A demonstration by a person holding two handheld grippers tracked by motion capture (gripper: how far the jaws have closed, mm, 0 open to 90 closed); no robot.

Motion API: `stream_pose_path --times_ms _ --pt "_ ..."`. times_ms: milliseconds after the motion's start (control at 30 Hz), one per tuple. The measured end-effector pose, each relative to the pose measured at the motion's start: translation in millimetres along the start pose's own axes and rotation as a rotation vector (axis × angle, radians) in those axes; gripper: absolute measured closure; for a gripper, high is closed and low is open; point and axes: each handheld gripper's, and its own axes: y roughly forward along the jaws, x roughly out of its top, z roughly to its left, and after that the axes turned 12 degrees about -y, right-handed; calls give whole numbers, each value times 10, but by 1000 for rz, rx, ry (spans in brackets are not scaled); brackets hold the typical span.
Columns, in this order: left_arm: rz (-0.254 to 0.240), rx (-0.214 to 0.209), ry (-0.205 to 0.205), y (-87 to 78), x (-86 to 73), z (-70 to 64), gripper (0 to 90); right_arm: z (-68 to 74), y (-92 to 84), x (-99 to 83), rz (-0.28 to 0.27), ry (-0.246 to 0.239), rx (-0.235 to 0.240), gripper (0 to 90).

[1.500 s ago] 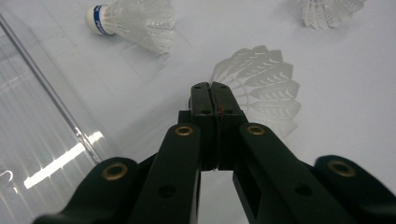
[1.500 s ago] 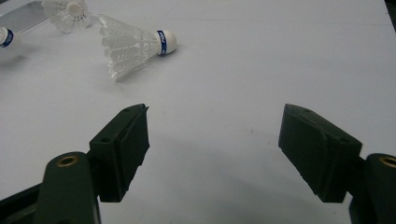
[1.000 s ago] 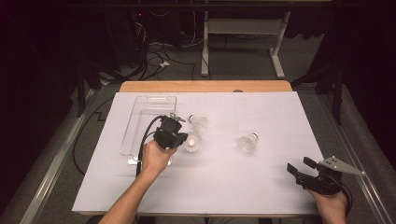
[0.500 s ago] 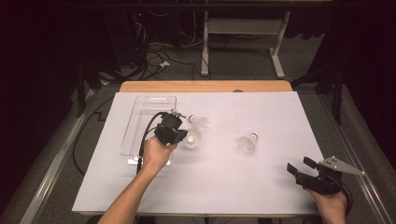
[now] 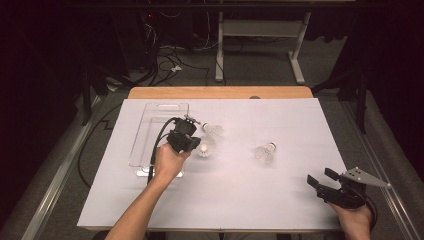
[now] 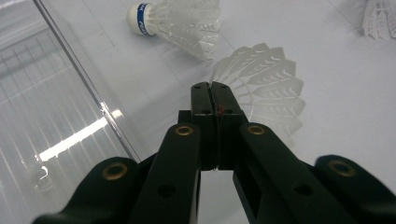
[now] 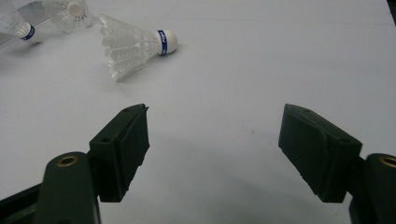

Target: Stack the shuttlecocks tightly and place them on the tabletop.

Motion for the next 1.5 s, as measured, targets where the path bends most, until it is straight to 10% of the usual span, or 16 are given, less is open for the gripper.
stream_pose_path --times_ms 1500 --pt "20 22 19 315 238 -351 879 5 -3 1 -3 -6 5 248"
